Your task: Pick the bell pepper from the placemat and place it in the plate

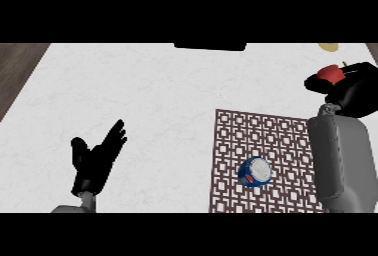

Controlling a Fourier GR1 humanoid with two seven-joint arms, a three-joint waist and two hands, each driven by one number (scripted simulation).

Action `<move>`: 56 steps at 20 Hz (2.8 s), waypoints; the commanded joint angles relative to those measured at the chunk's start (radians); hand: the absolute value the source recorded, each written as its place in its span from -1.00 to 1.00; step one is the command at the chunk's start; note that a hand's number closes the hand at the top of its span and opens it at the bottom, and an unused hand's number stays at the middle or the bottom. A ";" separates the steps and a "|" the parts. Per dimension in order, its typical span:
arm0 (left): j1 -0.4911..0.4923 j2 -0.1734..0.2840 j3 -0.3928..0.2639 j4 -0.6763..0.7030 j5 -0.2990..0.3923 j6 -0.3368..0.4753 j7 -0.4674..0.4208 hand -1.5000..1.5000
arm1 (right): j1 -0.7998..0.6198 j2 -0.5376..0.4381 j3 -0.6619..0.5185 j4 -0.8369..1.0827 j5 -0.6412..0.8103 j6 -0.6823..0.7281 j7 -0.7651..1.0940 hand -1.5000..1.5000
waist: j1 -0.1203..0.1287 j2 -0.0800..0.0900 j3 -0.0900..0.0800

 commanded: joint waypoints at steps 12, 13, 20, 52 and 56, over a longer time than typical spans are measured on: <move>-0.046 -0.019 0.018 0.075 -0.008 0.017 -0.010 0.00 | -0.073 0.060 -0.278 0.117 0.495 -0.425 0.344 1.00 | -0.038 -0.011 0.004; -0.022 0.021 0.039 0.028 0.026 -0.024 0.014 0.00 | -0.061 0.058 -0.296 0.109 0.536 -0.422 0.348 1.00 | -0.034 -0.016 0.004; -0.012 0.013 0.053 0.027 0.025 -0.009 0.004 0.00 | 0.044 -0.025 -0.450 0.169 0.458 -0.591 0.248 1.00 | -0.051 -0.019 0.005; 0.036 -0.038 0.032 0.025 -0.008 0.006 -0.043 0.00 | 0.207 -0.258 -0.460 0.340 -0.958 -0.705 -0.798 -1.00 | -0.073 -0.027 0.009; 0.076 -0.003 0.043 -0.024 -0.001 -0.016 -0.019 0.00 | 0.325 -0.194 -0.450 0.155 -1.166 -0.632 -0.907 -1.00 | -0.072 -0.031 0.006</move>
